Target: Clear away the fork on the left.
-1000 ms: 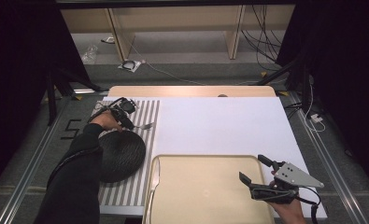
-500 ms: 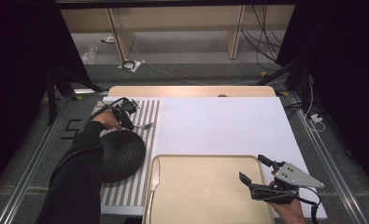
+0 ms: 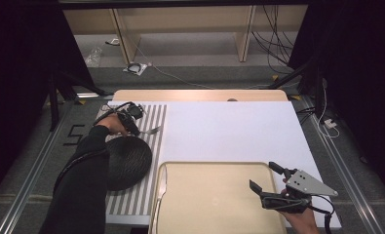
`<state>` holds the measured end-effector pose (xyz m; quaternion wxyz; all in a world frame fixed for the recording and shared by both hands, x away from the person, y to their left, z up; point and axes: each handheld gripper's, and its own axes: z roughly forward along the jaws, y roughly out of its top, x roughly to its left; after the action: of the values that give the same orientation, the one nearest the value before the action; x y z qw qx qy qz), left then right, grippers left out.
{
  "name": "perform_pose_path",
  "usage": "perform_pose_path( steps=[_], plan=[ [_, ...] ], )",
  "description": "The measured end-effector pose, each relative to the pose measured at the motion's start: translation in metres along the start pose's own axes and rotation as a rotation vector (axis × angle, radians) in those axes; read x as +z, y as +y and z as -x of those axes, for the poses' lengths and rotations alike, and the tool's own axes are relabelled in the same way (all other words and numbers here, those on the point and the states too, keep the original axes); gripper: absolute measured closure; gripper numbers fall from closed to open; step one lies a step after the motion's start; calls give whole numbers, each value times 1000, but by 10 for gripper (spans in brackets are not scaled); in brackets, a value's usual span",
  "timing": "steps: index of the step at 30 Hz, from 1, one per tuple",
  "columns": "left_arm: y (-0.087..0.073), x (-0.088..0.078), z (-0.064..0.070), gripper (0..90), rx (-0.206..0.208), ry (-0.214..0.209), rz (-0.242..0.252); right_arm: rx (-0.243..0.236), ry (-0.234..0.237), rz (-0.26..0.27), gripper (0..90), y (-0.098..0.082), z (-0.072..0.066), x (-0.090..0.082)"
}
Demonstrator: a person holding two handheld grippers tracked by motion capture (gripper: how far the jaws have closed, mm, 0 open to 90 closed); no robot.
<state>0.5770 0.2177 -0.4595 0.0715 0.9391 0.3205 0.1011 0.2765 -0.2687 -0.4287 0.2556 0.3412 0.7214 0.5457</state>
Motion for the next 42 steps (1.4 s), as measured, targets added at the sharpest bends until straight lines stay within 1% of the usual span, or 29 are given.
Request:
perform_pose_path(
  steps=[7, 15, 19, 22, 25, 26, 27, 29, 32, 34, 37, 39, 40, 42],
  plan=[
    [0, 0, 2, 736, 18, -12, 0, 1, 0, -3, 138, 0, 0, 0],
    [1, 0, 5, 827, 47, -23, -2, 0, 0, -1, 138, 0, 0, 0],
    [0, 0, 6, 837, 46, -19, 4, 0, 0, -2, 138, 0, 0, 0],
    [1, -1, 8, 840, 63, -4, -5, 1, 0, -3, 138, 0, 0, 0],
    [1, -1, 7, 841, 61, 20, 3, 1, -2, -2, 139, 0, 0, 0],
    [1, -2, 7, 841, 62, 40, 8, 0, -3, 0, 138, 0, 0, 0],
    [1, -2, 6, 841, 62, 46, 13, 1, -3, 0, 138, 0, 0, 0],
    [0, -5, 5, 841, 62, 75, 25, 1, -3, -4, 139, 0, 0, 0],
    [0, -13, 1, 841, 50, 118, 53, 0, -3, 0, 138, 0, 0, 0],
    [0, -17, 0, 841, 50, 154, 68, -1, -3, 0, 139, 0, 0, 0],
    [2, -25, 1, 841, 57, 161, 74, 0, -3, -1, 138, 0, 0, 0],
    [2, -31, 2, 841, 50, 167, 79, -3, -2, -1, 138, 0, 0, 0],
    [2, -33, 3, 841, 43, 162, 81, -1, -3, -3, 139, 0, 0, 0],
    [2, -39, 6, 841, 46, 161, 76, 1, -4, -3, 138, 0, 0, -1]
  ],
)
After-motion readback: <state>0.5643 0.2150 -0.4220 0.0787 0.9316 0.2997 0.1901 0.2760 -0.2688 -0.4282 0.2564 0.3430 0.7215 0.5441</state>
